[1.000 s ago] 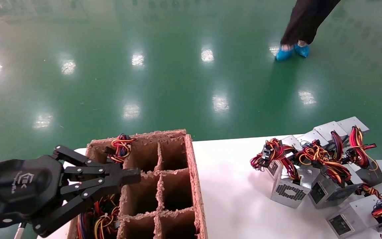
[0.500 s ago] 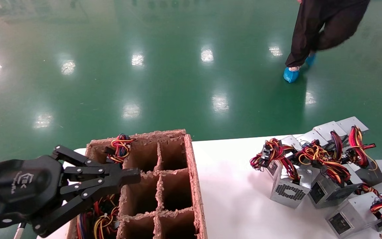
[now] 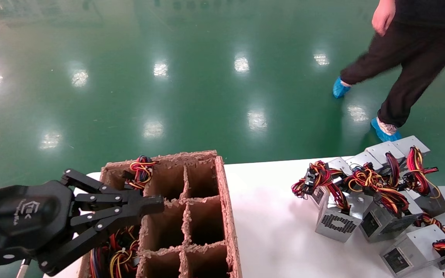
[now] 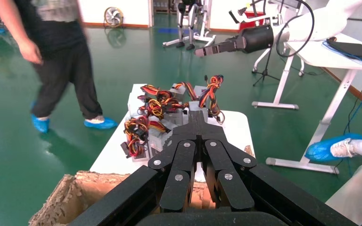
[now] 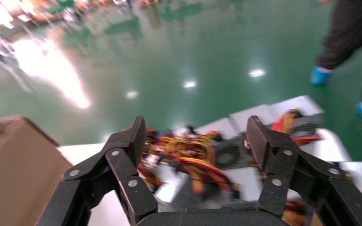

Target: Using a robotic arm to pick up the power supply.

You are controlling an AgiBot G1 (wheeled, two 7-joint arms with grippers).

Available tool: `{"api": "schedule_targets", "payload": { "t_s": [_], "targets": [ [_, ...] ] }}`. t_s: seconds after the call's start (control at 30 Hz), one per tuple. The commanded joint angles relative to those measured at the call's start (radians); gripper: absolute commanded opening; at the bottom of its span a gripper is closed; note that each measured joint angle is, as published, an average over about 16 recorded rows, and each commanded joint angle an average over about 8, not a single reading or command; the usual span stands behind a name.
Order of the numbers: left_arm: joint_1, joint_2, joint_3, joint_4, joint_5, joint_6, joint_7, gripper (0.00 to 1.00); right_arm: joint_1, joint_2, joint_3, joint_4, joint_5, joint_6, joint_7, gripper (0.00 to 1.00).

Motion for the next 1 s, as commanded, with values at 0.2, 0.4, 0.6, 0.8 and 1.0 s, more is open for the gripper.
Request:
{"api": "schedule_targets", "payload": {
  "t_s": [0.2, 0.4, 0.6, 0.8, 1.0],
  "targets": [
    [0.0, 0.0, 0.0, 0.0, 0.0, 0.0, 0.0, 0.0, 0.071, -0.064, 0.088, 0.007, -0.186, -0.032, 0.101, 1.0],
    [0.0, 0.0, 0.0, 0.0, 0.0, 0.0, 0.0, 0.49, 0.143, -0.129, 0.178, 0.012, -0.374, -0.061, 0.209, 1.0],
    [0.0, 0.0, 0.0, 0.0, 0.0, 0.0, 0.0, 1.0, 0.214, -0.194, 0.267, 0.017, -0.561, -0.09, 0.317, 1.0],
    [0.0, 0.0, 0.0, 0.0, 0.0, 0.0, 0.0, 1.0, 0.287, -0.26, 0.356, 0.023, -0.749, -0.12, 0.425, 1.0],
    [0.0, 0.0, 0.0, 0.0, 0.0, 0.0, 0.0, 1.0, 0.358, -0.324, 0.445, 0.028, -0.935, -0.149, 0.532, 1.0]
  ]
}}
